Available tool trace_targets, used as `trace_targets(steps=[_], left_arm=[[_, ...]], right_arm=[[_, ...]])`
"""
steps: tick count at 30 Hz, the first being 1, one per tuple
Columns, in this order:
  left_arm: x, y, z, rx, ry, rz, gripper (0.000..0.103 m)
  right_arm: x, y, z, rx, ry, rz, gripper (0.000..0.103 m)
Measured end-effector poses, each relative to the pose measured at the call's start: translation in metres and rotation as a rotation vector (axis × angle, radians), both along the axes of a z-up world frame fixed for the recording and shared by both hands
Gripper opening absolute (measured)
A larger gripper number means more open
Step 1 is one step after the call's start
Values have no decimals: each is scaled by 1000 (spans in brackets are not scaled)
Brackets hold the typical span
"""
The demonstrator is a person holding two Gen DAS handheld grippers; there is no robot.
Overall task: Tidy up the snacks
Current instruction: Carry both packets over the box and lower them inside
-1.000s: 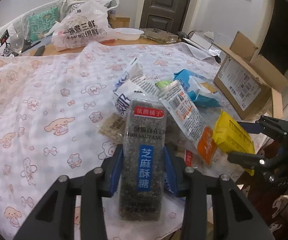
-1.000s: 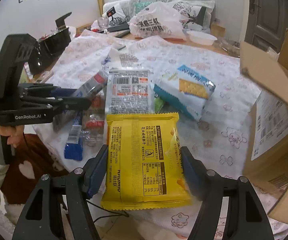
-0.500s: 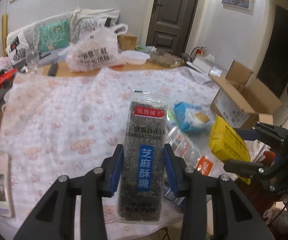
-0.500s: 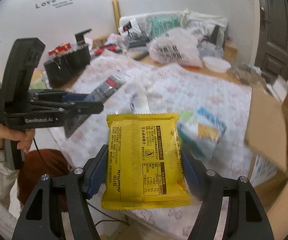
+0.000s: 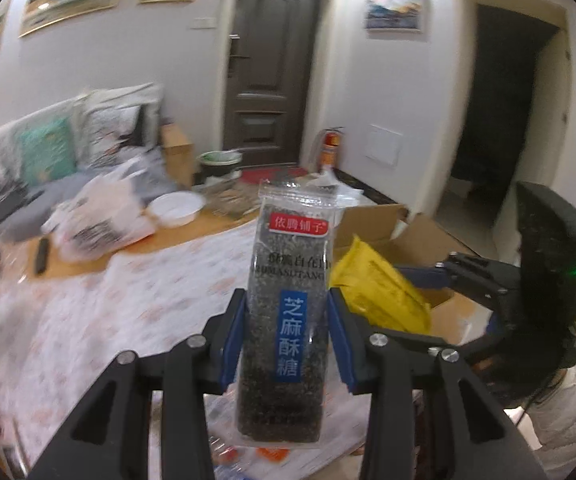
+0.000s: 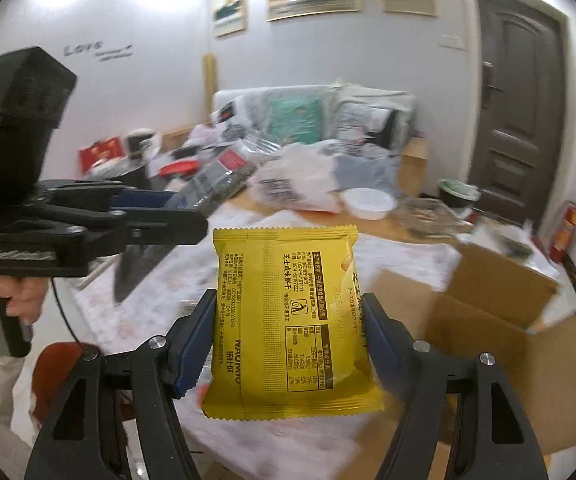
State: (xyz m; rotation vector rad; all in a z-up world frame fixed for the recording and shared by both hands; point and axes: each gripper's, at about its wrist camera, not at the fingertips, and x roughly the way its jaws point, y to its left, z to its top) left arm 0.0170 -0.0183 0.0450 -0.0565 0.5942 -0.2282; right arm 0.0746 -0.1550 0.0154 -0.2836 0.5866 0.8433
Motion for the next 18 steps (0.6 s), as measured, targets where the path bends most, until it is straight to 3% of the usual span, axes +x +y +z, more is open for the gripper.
trace_targets(steps=[5, 10, 18], left_arm=[[40, -59, 8, 4, 24, -110, 37], [83, -115, -2, 5, 93, -194, 37], [134, -159, -34, 28, 232, -240, 37]], right_arm=[[34, -54, -1, -8, 15, -106, 66], [67, -97, -14, -42, 41, -192, 66], [92, -116, -40, -89, 91, -184, 66]])
